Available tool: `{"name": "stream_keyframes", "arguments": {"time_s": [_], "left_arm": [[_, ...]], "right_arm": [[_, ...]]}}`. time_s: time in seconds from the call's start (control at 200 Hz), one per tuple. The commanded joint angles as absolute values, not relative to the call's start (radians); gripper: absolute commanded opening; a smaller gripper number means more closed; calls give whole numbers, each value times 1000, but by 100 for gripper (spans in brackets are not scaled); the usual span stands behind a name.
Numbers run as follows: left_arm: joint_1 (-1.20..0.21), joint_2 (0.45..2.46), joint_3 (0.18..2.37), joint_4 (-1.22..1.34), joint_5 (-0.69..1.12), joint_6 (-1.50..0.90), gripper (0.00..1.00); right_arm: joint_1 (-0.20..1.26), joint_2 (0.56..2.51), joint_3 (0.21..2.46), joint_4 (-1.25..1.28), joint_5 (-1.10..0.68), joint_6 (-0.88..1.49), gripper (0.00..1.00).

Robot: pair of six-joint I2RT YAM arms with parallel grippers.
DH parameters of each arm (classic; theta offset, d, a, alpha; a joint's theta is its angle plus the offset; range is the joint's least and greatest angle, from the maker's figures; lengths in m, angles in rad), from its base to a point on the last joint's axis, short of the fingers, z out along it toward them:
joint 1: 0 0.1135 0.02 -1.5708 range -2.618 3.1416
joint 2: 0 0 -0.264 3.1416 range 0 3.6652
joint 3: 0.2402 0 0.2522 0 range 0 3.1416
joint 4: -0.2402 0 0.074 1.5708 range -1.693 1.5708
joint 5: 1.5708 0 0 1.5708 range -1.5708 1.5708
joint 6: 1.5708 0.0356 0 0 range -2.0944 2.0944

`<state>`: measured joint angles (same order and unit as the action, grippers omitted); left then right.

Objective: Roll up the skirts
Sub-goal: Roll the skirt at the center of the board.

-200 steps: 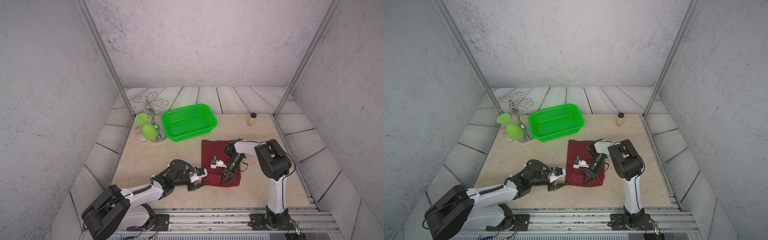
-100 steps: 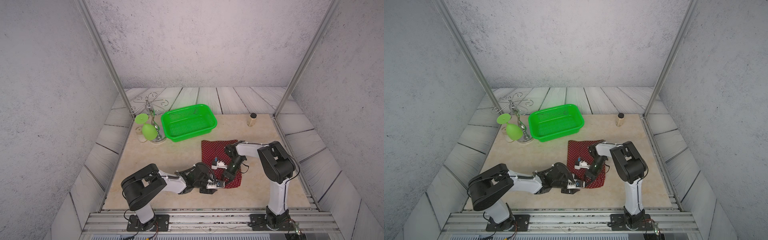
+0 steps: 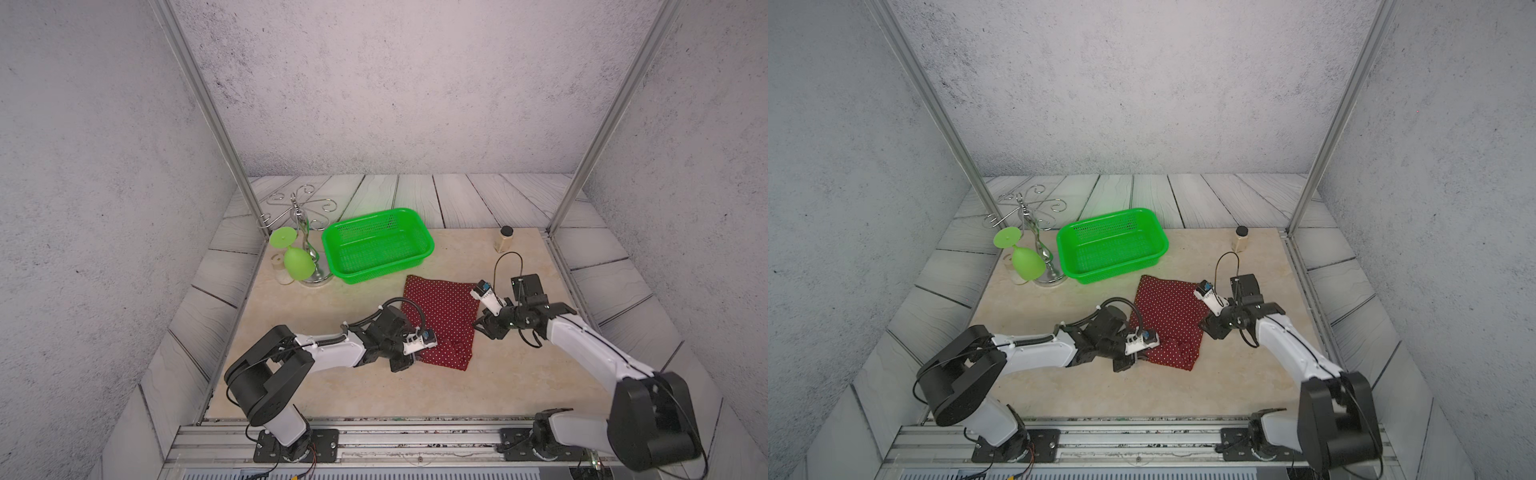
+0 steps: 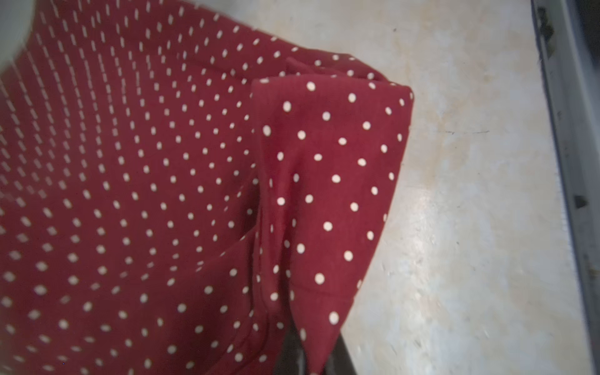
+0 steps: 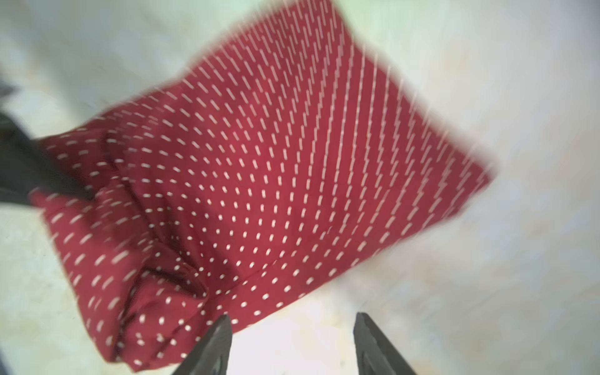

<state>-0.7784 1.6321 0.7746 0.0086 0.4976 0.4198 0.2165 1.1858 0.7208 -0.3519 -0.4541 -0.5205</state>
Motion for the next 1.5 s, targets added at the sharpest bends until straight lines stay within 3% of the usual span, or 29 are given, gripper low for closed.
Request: {"name": "stream_keyframes", "arguments": {"time_s": [0.0, 0.23, 0.545, 0.61, 0.666, 0.721, 0.816, 0.871, 1.161, 1.306, 1.496], "left_arm": [[-711, 1748, 948, -302, 759, 305, 0], [-661, 1954, 1126, -540, 994, 294, 0], [-646, 2042, 1177, -546, 1128, 189, 0], [-644, 2053, 1184, -548, 1146, 174, 0], [-639, 2048, 1178, -521, 1152, 146, 0], [-625, 2021, 1150, -454, 1142, 83, 1], [-595, 1912, 1074, -308, 1091, -22, 27], [-562, 1828, 1013, -211, 1066, -69, 40], [-378, 1484, 697, 139, 916, -124, 45], [-387, 1319, 595, 244, 847, -30, 46], [-507, 1228, 470, 382, 791, 195, 47]], "right_arm": [[328, 1070, 565, -122, -550, -737, 67], [672, 1186, 510, -20, -256, -856, 71], [732, 1396, 582, -45, -247, -948, 69], [753, 1436, 607, -75, -233, -974, 65], [755, 1464, 644, -130, -235, -986, 55], [754, 1497, 686, -197, -227, -984, 42], [754, 1529, 732, -304, -205, -972, 15], [742, 1511, 723, -320, -222, -959, 8], [685, 1433, 638, -374, -344, -888, 6], [568, 1450, 698, -515, -515, -879, 10], [459, 1711, 983, -873, -712, -904, 10]]}}
